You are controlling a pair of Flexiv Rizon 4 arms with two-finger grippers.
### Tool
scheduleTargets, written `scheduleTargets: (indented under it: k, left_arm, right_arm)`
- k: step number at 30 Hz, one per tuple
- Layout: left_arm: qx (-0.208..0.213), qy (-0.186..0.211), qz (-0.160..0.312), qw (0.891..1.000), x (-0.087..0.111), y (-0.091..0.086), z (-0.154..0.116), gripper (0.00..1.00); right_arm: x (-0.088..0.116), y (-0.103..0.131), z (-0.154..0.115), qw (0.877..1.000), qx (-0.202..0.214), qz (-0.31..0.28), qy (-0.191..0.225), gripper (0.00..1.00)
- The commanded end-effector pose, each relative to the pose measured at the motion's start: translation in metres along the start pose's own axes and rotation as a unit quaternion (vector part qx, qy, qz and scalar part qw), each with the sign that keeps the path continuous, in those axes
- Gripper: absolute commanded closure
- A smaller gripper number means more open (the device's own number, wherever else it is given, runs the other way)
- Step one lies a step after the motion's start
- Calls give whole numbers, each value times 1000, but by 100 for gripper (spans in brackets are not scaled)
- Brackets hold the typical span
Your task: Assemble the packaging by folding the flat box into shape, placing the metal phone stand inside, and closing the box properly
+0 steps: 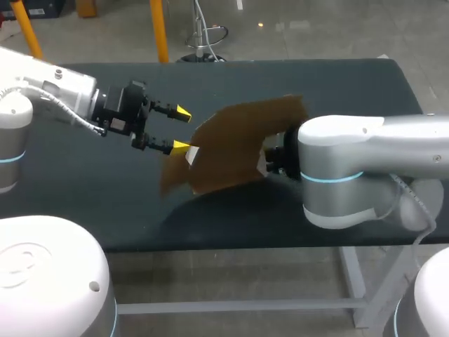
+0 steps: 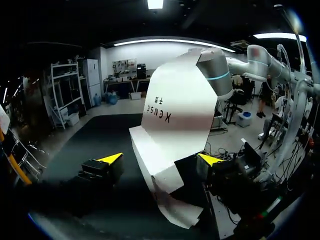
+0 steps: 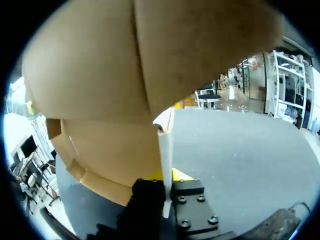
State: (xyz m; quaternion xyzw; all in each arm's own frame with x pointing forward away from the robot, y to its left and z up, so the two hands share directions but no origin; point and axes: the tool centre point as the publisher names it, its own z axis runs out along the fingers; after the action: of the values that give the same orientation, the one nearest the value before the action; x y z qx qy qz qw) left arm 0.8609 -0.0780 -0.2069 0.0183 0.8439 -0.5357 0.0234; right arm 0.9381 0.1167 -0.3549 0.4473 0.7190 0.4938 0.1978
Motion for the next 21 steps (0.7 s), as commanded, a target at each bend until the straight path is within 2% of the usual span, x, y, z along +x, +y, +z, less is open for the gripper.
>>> scheduleTargets:
  k: [1, 5, 13, 21]
  left_arm:
    - [-10, 6, -5, 1000, 3, -2, -10, 0]
    - [-12, 11, -9, 1000, 4, -2, -19, 0]
    - [-30, 15, -13, 999, 7, 3, -35, 0]
    - [-45, 17, -19, 999, 6, 8, -47, 0]
  right_arm:
    - [-5, 4, -7, 995, 15, 5, 94, 100]
    - [-5, 2, -8, 993, 26, 10, 111, 100]
    - [-5, 3, -5, 984, 74, 28, 161, 100]
    - [2, 7, -4, 978, 125, 44, 159, 100]
